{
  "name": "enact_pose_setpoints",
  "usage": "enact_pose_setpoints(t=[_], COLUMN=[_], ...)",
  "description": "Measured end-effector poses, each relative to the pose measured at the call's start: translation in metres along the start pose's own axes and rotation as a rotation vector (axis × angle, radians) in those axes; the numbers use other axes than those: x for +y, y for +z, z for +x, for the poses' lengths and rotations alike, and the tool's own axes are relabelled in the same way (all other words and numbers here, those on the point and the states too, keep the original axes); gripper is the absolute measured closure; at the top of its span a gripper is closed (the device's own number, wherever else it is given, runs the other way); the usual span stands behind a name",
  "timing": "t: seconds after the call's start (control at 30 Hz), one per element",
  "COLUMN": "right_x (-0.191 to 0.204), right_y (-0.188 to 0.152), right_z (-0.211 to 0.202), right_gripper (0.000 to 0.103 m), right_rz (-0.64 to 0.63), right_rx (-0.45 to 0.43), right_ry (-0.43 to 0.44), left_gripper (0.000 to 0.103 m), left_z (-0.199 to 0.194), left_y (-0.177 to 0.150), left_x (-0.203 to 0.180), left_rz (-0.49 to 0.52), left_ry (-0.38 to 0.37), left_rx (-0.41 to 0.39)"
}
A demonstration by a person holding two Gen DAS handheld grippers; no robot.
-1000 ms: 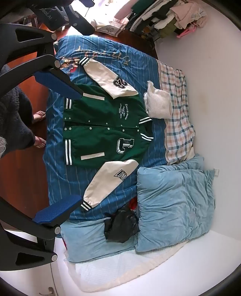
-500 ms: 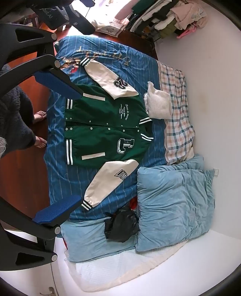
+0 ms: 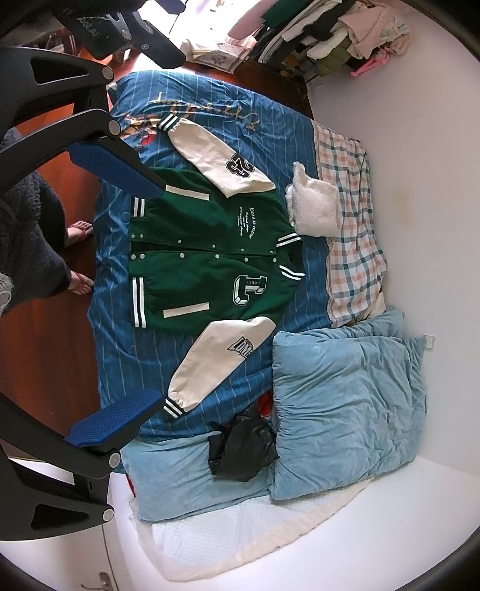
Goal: Fold large clothes
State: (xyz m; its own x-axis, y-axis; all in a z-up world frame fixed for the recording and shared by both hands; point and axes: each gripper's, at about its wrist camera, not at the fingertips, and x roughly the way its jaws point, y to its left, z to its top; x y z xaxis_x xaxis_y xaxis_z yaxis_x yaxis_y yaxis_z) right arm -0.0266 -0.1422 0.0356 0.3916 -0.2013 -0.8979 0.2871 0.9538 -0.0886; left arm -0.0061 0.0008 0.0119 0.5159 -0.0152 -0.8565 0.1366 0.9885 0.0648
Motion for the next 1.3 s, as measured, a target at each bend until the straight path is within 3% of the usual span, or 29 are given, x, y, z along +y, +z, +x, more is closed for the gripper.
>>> enact_pose_setpoints(t=[1.3], right_x=[-0.0006], right_y=[0.0047], right_z=[-0.0043], right_gripper=[0.0], right_rz=[-0.008], right_rx=[-0.012], right_ry=[-0.009], left_gripper=[0.0], left_z=[-0.0055], left_y=[0.0055], left_x=[-0.0035], left_rz=[-0.01], left_ry=[-0.007], left_rx=[-0.013])
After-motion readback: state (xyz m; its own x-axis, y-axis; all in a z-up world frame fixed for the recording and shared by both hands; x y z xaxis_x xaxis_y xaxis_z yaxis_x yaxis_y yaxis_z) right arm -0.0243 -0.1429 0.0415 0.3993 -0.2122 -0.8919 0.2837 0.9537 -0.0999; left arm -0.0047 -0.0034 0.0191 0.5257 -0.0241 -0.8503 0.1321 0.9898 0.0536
